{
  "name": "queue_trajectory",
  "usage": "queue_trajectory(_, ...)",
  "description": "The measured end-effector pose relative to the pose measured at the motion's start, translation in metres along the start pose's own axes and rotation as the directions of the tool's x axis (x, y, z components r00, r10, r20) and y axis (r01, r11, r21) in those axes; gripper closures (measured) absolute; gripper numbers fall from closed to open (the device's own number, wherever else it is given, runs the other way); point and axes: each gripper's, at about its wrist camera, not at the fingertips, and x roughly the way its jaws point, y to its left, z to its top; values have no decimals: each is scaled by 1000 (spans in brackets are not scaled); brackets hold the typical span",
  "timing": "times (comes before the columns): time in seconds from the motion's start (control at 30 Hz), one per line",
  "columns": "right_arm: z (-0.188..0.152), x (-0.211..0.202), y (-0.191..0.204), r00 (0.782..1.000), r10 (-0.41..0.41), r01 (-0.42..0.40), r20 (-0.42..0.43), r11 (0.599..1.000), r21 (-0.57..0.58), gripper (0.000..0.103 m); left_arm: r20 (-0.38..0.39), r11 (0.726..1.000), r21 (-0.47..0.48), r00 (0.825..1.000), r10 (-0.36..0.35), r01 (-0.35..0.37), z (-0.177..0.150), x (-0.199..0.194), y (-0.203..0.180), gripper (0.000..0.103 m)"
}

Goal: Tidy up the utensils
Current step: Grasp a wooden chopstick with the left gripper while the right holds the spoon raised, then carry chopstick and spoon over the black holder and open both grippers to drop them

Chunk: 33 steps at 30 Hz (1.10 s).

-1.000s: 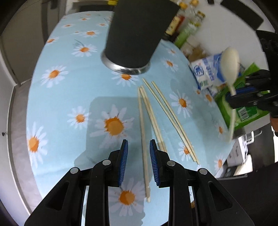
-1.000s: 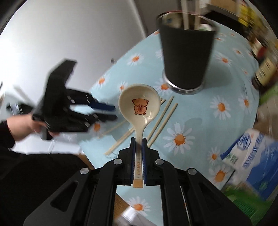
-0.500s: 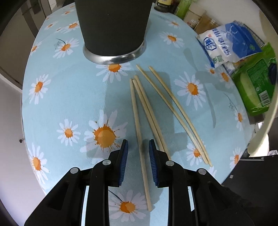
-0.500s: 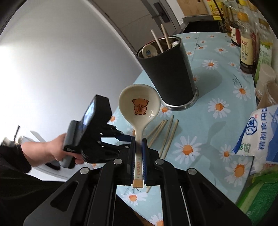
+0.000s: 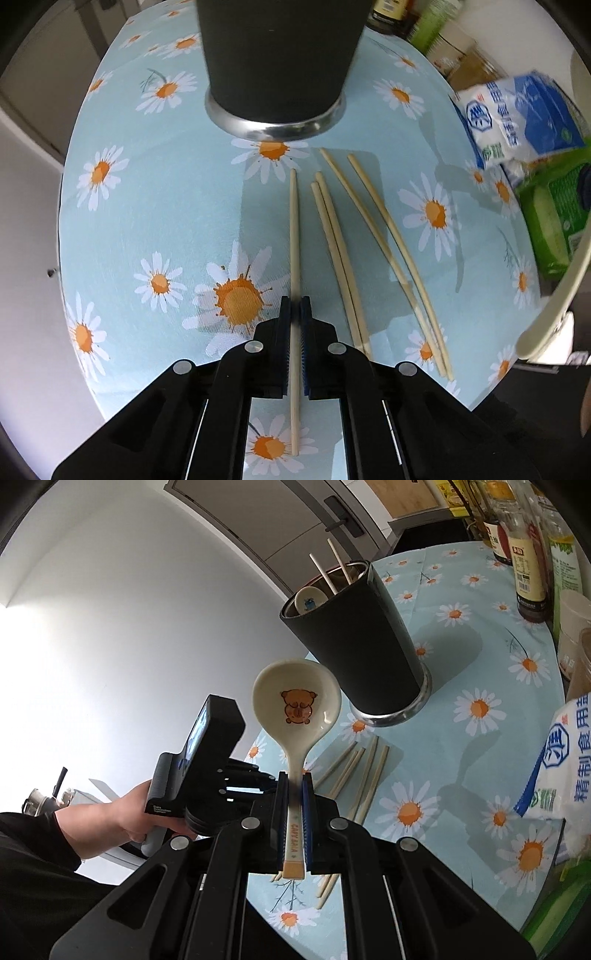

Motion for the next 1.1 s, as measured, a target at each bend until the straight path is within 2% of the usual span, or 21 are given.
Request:
queue_trajectory(0.33,14,3,-11,1000,-14,14,12,1000,12,95,85,995,-89,995,-44,51,-17,-19,12,99)
queue_trajectory(0.53,20,1,-13,996,-75,75,55,997,0,95,226,983,-143,971,-82,117,-24,-54,11,99)
queue_trajectory(0.67,24,2,-10,995,-70,70,77,997,-8,95,331,973,-148,936,-122,179,-22,-77,10,99)
queue_trajectory(0.93,39,5,2,991,-51,59,122,996,-66,95,446,961,-94,874,-194,261,-20,-106,-1,99)
queue_trajectory(1.1,55,-1,8,984,-55,71,168,993,-93,95,539,956,-45,813,-220,288,-18,-133,-7,99)
